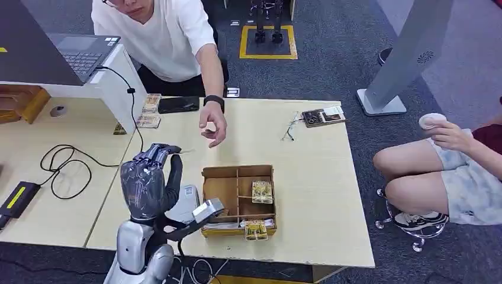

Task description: Pass the card to the sensor for recognition and then transmit it.

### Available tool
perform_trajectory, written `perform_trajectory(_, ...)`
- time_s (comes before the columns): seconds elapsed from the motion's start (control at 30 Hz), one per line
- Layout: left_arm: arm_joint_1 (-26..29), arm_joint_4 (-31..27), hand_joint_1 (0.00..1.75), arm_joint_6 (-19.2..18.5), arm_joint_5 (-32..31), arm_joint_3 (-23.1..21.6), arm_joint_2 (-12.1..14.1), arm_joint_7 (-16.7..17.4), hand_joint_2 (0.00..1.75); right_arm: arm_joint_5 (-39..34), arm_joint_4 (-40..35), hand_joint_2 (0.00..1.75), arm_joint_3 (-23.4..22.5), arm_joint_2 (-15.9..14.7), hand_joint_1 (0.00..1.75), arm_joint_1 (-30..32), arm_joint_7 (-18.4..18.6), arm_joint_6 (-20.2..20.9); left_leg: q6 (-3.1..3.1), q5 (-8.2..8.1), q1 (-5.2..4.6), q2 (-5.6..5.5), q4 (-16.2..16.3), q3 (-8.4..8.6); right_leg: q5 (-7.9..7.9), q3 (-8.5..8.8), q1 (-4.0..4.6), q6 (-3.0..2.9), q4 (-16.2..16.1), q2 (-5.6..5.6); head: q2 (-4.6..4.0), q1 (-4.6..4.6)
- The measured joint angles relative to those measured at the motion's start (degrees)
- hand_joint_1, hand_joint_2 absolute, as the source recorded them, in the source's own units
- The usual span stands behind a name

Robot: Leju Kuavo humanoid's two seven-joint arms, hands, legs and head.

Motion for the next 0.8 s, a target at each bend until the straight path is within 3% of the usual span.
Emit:
perform_trajectory(0.13,-6.2,8.6,1.75,0.0,-2.1,0.0,1.8,8.9,1.75,1.0,0.0,1.75,0.0,0.0,0.0,-0.1,0.0,0.6,-0.03,0.05,0.0,0.0,0.0,0.02,0.02,0.0,0.0,-0.01,0.0,0.0,0.0,0.02)
perform_trajectory(0.27,-12.2,18.4,1.75,0.0,-2.0,-0.1,3.7,14.4,1.75,1.6,0.0,1.75,-0.1,0.0,0.0,-0.2,0.1,0.6,-0.01,0.08,0.0,0.01,0.0,0.03,0.03,0.0,0.0,-0.02,0.0,0.02,0.0,0.02)
perform_trajectory(0.47,-17.5,29.4,1.75,-0.3,-0.7,-0.5,5.0,16.9,1.75,2.2,0.0,1.75,-0.2,0.0,0.0,-0.2,0.2,0.6,-0.01,0.07,0.0,0.01,0.0,0.02,0.03,-0.01,0.0,-0.01,0.0,0.05,0.0,0.0)
perform_trajectory(0.77,-20.8,36.8,1.75,-0.6,1.2,-1.9,4.8,17.8,1.75,2.5,0.0,1.75,-0.3,0.0,0.0,-0.2,0.2,0.6,0.0,0.07,0.0,0.01,0.0,-0.01,0.02,-0.01,0.0,-0.01,0.0,0.04,0.0,0.0)
perform_trajectory(0.8,-20.9,37.3,1.33,-0.6,1.4,-2.0,4.8,17.6,1.75,2.5,0.0,1.75,-0.3,0.0,0.0,-0.2,0.2,0.6,0.0,0.07,0.0,0.01,0.0,0.0,0.03,-0.01,0.0,-0.01,0.0,0.04,0.0,0.0)
